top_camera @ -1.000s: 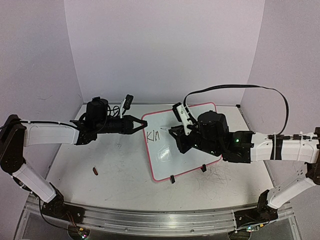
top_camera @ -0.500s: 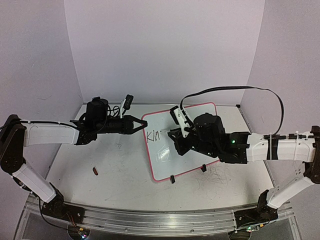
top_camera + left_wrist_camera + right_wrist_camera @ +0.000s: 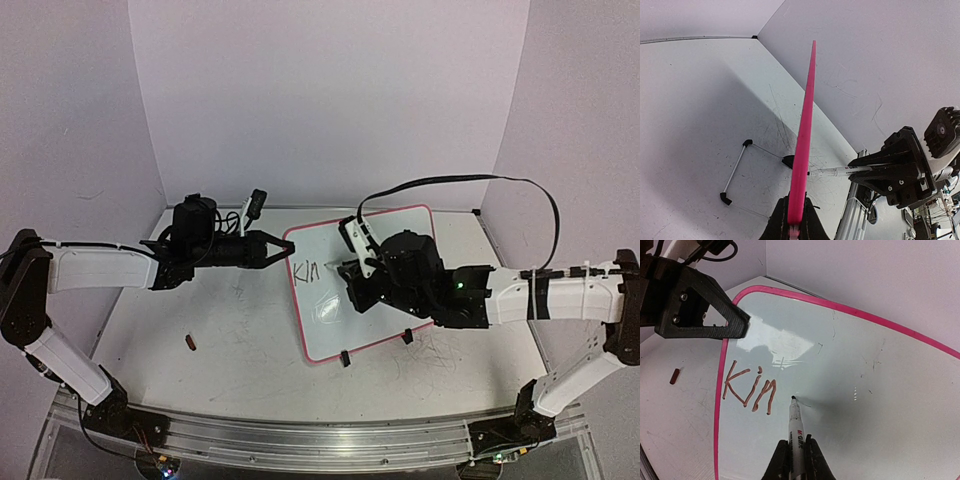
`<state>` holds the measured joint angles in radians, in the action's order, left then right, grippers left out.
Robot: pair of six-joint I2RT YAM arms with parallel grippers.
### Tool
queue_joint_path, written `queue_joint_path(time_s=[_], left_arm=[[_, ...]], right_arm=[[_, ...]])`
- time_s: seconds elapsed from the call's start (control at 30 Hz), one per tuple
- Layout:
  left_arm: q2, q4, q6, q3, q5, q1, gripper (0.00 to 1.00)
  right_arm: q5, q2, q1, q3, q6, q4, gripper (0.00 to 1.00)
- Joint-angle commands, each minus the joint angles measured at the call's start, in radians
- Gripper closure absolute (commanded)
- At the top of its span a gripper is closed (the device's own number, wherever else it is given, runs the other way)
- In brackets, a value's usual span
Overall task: Write a sentence on the whiteboard
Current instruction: Write on the whiteboard with the whiteboard.
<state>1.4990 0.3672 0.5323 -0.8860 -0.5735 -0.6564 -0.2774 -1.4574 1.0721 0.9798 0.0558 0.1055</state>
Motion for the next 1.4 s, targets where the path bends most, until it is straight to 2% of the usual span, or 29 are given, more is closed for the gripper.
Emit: queue_joint_path(time_s=[0.0,0.87,1.37], left_arm=[[-0.022,0.010,0.033,-0.017,0.017,-0.002,1.00],[-0.013,0.010,0.032,-0.022,0.015,-0.002,1.00],[-0.019,0.010,0.033,-0.018,0.017,-0.002,1.00]], right_arm=[[-0.038,-0.014,-0.001,0.029,0.012,0.011,1.00],[0.019,-0.028,0.010,0.042,-0.013,0.028,1.00],[0.012,0.002,0.029,-0.024,0.018,-0.016,1.00]])
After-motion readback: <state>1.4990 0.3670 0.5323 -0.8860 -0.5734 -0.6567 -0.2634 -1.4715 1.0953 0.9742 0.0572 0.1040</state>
